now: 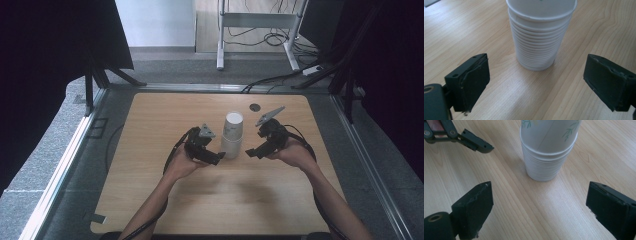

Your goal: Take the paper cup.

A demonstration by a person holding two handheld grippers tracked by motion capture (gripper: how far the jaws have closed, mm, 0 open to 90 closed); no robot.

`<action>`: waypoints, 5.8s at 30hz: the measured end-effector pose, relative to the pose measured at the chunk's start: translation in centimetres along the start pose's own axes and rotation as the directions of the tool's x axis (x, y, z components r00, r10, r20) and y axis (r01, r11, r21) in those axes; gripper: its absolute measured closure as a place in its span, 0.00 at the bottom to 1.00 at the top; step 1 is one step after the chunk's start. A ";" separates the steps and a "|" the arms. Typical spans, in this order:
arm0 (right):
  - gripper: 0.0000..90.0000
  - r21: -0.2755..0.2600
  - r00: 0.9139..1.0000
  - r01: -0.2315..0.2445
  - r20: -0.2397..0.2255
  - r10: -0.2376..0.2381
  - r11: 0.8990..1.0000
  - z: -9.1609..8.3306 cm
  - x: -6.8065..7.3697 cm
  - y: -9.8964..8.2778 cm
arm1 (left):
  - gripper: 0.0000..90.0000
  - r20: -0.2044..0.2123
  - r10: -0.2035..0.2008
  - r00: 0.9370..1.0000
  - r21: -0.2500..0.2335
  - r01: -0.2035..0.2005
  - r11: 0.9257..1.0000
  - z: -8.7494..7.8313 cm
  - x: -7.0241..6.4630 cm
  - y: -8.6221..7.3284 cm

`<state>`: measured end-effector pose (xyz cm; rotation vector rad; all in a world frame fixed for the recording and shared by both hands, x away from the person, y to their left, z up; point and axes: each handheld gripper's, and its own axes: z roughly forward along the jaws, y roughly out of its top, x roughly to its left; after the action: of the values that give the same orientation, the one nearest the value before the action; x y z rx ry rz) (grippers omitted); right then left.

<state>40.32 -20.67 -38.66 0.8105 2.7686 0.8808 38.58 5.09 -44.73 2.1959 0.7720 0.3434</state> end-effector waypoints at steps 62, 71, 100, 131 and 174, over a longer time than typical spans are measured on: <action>0.23 0.197 0.999 0.047 0.010 -0.049 0.979 -0.3 -1.4 10.3 | 0.23 0.010 -0.017 1.000 -0.076 0.017 0.997 2.8 -0.2 2.2; 0.26 0.224 0.998 0.058 0.023 -0.065 0.973 -0.2 -1.2 11.9 | 0.27 0.009 -0.010 1.000 -0.083 0.011 0.996 2.9 -0.3 2.2; 0.41 0.310 0.997 0.073 0.012 -0.080 0.948 -0.6 -0.7 14.8 | 0.21 0.015 0.004 1.000 -0.067 -0.003 0.998 3.2 -0.4 2.0; 0.42 0.238 0.993 0.106 0.033 -0.117 0.965 -6.3 0.5 15.6 | 0.11 0.043 0.038 0.998 -0.070 -0.035 0.997 0.8 -0.4 1.8; 0.42 0.236 0.982 0.185 -0.018 -0.186 0.954 -9.4 3.4 9.7 | 0.03 0.191 0.117 0.975 -0.005 -0.119 0.993 -1.7 -3.1 0.6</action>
<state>39.27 -16.94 -25.25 0.5676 2.9230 0.5214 35.67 3.80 -43.16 2.2473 0.5399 0.1849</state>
